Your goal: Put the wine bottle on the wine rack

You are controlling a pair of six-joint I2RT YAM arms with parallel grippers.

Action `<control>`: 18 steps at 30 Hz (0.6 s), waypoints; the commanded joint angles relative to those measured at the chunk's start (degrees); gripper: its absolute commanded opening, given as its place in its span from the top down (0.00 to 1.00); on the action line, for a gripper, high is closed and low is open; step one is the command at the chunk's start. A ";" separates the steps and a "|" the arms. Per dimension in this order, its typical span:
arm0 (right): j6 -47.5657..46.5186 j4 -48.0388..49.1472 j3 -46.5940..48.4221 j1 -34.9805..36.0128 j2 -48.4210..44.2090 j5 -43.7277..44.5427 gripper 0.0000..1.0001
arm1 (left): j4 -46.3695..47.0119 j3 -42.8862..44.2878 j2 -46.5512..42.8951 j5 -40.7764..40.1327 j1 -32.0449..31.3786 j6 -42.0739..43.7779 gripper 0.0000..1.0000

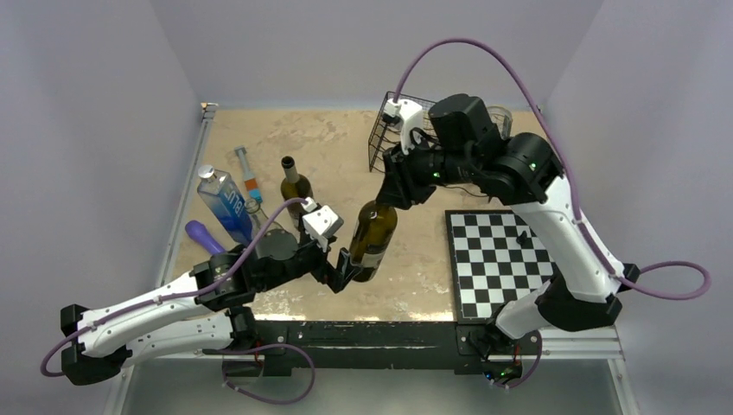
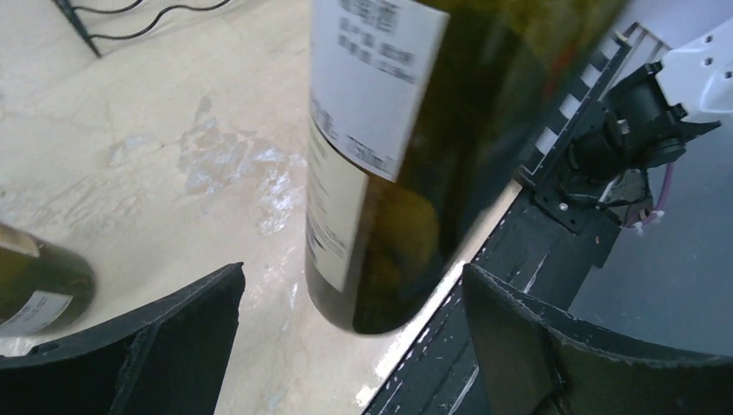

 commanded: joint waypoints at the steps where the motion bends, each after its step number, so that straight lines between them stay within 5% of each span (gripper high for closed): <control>1: 4.04 -0.67 3.88 0.16 -3.75 -8.39 1.00 | 14.18 -1.41 0.09 4.94 0.19 3.23 0.01; 18: 16.19 12.95 2.56 0.20 -7.80 -17.95 1.00 | 28.39 -9.13 -1.95 16.60 0.19 2.56 0.04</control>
